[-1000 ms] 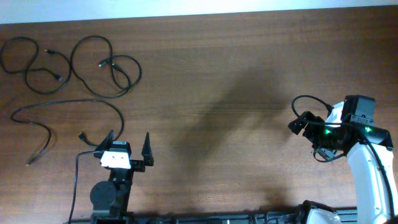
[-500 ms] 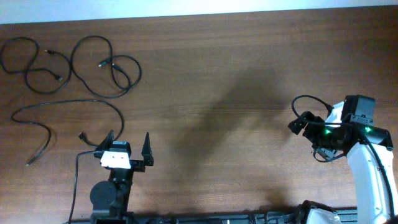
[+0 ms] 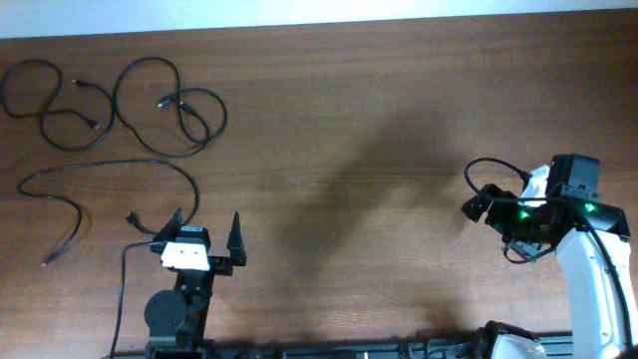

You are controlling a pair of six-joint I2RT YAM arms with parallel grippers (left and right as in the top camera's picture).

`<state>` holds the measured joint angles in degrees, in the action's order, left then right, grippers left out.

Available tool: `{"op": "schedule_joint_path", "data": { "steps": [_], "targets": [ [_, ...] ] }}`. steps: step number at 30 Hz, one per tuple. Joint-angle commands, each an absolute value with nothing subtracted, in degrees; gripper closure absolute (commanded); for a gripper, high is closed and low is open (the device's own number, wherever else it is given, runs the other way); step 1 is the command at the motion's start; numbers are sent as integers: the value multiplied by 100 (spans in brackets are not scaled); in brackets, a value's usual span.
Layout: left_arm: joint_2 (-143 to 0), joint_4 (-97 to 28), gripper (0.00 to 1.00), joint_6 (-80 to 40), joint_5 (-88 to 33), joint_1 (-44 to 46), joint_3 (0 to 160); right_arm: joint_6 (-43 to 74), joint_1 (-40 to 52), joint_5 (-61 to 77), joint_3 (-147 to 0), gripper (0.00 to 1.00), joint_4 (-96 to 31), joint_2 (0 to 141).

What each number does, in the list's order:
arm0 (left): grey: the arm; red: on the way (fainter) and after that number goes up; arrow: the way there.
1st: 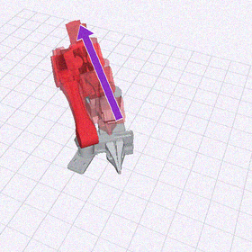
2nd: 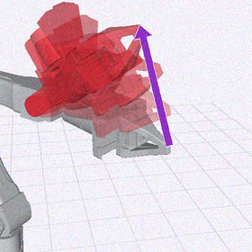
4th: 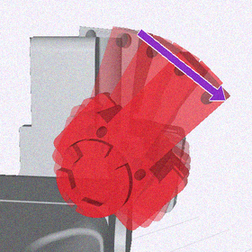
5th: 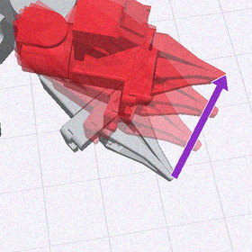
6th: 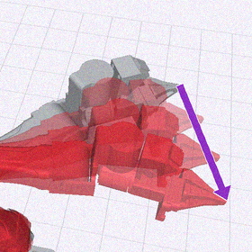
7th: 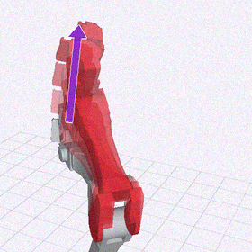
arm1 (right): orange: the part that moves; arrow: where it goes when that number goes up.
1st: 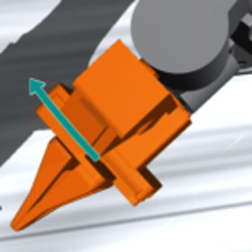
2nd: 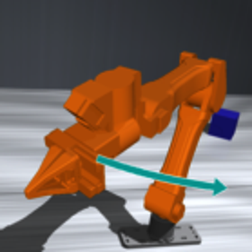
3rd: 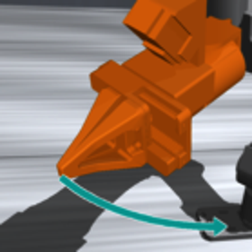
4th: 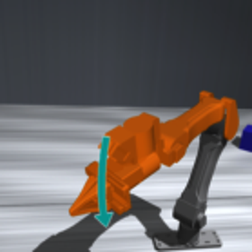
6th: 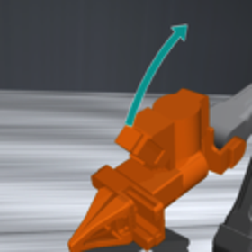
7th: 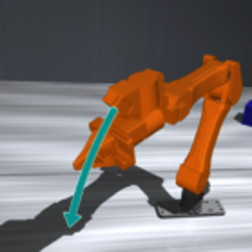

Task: Untangle cables

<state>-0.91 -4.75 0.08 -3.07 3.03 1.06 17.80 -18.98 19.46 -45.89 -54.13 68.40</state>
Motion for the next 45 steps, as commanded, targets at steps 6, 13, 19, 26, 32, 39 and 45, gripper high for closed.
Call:
{"op": "schedule_joint_path", "data": {
  "steps": [6, 13, 19, 26, 32, 39, 45],
  "targets": [
    [-78, -480, 1, 113, -368, 287, 73, 1474, -1914, 1879, -4630, 1, -5658, 6794],
    [-78, -480, 1, 110, -368, 287, 73, 1372, -1831, 1879, -4630, 1, -5852, 6716],
    [-78, -480, 1, 113, -366, 287, 73, 1372, -1448, 1726, -4630, 1, -5852, 6241],
    [-78, -480, 1, 113, -366, 287, 73, 1374, -1378, 1726, -4630, 1, -5911, 5111],
    [-78, -480, 1, 110, -366, 287, 73, 1376, -1378, 1664, -4630, 1, -6130, 3778],
    [-78, -480, 1, 110, -366, 287, 73, 1376, -1378, 1575, -4630, 1, -6355, 2550],
    [-78, -480, 1, 110, -366, 287, 73, 1376, -1378, 1431, -4630, 1, -6672, 1774]
  ]
}}
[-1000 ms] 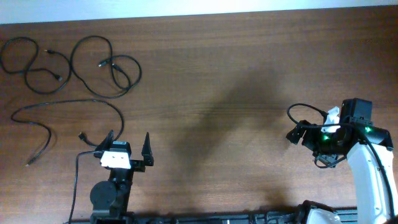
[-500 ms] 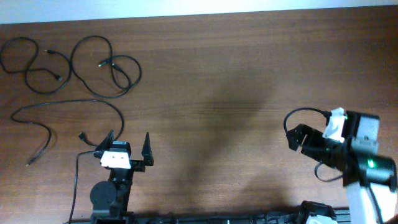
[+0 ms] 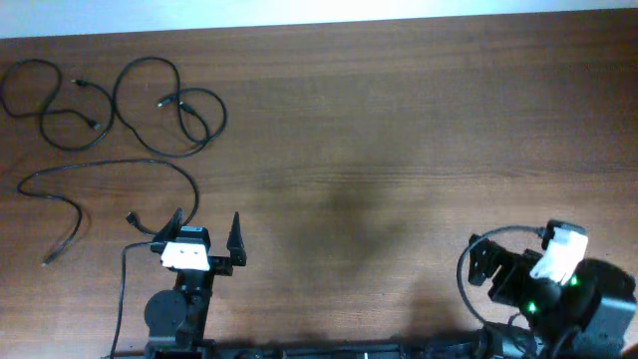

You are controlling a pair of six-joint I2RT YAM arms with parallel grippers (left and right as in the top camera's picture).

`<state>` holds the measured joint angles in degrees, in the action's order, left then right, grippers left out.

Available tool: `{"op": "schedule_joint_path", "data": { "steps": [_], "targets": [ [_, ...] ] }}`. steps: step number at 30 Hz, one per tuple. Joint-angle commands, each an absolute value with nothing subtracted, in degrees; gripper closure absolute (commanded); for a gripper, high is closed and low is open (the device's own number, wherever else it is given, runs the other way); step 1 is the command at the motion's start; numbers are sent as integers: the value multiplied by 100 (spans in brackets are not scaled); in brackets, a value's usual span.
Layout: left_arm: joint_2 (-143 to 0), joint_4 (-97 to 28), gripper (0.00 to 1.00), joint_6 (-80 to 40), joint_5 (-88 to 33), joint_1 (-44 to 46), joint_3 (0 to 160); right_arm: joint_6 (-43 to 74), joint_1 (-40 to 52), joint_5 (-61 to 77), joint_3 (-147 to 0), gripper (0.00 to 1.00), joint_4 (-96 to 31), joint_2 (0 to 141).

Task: Untangle cables

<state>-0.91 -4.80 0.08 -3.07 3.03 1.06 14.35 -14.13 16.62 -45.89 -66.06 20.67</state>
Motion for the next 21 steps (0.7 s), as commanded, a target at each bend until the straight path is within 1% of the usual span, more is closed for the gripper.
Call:
{"op": "schedule_joint_path", "data": {
  "steps": [1, 21],
  "targets": [
    [-78, -482, 1, 110, -366, 287, 73, 1376, -1378, 1363, -4630, 1, -6713, 1684],
    [-78, -480, 1, 113, -366, 287, 73, 1376, -1376, 1236, -4628, 1, -6882, 812]
  ]
}}
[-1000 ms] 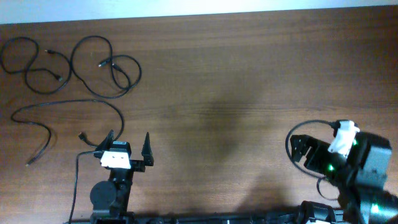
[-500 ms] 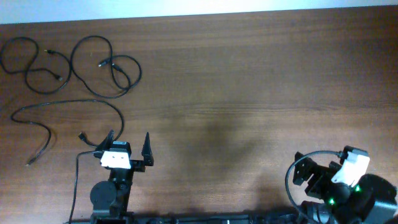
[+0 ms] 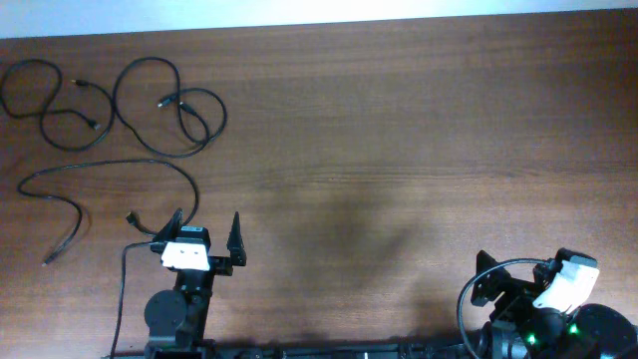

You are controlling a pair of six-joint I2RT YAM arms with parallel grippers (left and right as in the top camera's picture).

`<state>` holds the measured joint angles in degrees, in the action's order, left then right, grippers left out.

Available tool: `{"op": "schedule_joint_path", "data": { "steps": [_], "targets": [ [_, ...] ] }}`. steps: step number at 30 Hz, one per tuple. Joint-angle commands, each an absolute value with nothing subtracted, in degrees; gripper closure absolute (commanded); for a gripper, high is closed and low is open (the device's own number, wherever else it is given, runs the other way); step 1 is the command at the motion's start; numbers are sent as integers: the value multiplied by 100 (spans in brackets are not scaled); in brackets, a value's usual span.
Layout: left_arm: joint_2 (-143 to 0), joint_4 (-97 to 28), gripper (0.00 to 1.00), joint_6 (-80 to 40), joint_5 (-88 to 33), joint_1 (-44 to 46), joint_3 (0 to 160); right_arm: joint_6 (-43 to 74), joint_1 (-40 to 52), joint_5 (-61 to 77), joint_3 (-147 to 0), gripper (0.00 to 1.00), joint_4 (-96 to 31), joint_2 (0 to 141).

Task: Untangle cables

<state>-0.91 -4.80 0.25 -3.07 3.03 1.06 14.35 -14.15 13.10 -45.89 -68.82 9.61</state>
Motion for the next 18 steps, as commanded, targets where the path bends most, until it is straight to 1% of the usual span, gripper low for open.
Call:
{"op": "schedule_joint_path", "data": {
  "steps": [1, 7, 13, 18],
  "targets": [
    [-78, -480, 1, 110, -368, 287, 73, 1376, -1361, 1236, -4628, 1, -6879, 784],
    [-78, -480, 1, 113, -366, 287, 73, 1376, -969, 1236, -4628, 1, -6882, 384],
    [-78, -480, 1, 110, -368, 287, 73, 1374, -939, 1186, -4628, 1, -6879, 21],
    [-78, -480, 1, 113, -366, 287, 73, 1374, -939, 974, -4563, 1, -6213, 23]
  ]
}}
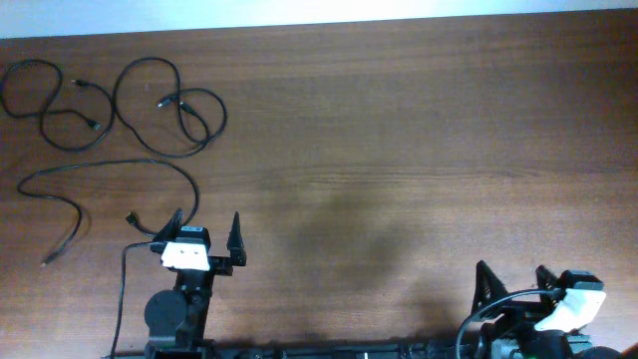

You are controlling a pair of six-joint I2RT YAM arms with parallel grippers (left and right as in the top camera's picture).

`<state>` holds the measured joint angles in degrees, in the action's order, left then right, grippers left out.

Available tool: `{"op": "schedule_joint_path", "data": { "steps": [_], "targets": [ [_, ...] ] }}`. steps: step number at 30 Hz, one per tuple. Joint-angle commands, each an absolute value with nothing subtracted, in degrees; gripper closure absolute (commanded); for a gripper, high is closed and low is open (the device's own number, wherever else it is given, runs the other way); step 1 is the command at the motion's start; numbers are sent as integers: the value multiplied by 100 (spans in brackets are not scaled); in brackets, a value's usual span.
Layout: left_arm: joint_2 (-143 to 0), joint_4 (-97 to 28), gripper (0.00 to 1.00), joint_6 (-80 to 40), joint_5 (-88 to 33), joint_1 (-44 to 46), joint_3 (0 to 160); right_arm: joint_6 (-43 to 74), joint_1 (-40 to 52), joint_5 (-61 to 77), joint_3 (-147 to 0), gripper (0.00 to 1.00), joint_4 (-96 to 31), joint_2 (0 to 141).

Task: Untangle cables

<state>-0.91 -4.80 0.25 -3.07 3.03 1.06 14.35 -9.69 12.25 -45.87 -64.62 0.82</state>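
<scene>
Three black cables lie at the table's far left. A small looped cable is at the top left corner. Beside it is a cable with two overlapping loops. A long cable curves below them, and its plug end lies near my left gripper. My left gripper stands open at the front left, holding nothing. Open and without any load, my right gripper sits at the front right edge, far from all cables.
The brown wooden table fills the view, with a white strip along its far edge. A thin black lead runs from beside the left arm's base to the front edge. The arm bases sit along the front edge.
My right arm has drawn a little further back toward the front edge, and both its fingers now show spread apart. The left arm and the cables have not moved.
First my right arm reached out over the right middle of the table, nothing visibly in its gripper. Then it was back near the front right edge, then lower still, and now it is folded at the edge. The left arm and the three cables stayed put throughout.
</scene>
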Motion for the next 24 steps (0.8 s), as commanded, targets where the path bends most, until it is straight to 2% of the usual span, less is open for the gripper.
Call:
{"op": "schedule_joint_path", "data": {
  "steps": [1, 7, 16, 24],
  "targets": [
    [-78, -480, 1, 110, -368, 287, 73, 1372, -939, 864, -4543, 1, -6016, 23],
    [-78, -480, 1, 113, -366, 287, 73, 1194, -939, 554, -4069, 1, -4550, 23],
    [-78, -480, 1, 113, -366, 287, 73, 1201, -939, 906, -2119, 1, -2220, 21],
    [-78, -480, 1, 113, -368, 287, 73, 1063, -939, 982, -1164, 1, -1385, 21]
  ]
}}
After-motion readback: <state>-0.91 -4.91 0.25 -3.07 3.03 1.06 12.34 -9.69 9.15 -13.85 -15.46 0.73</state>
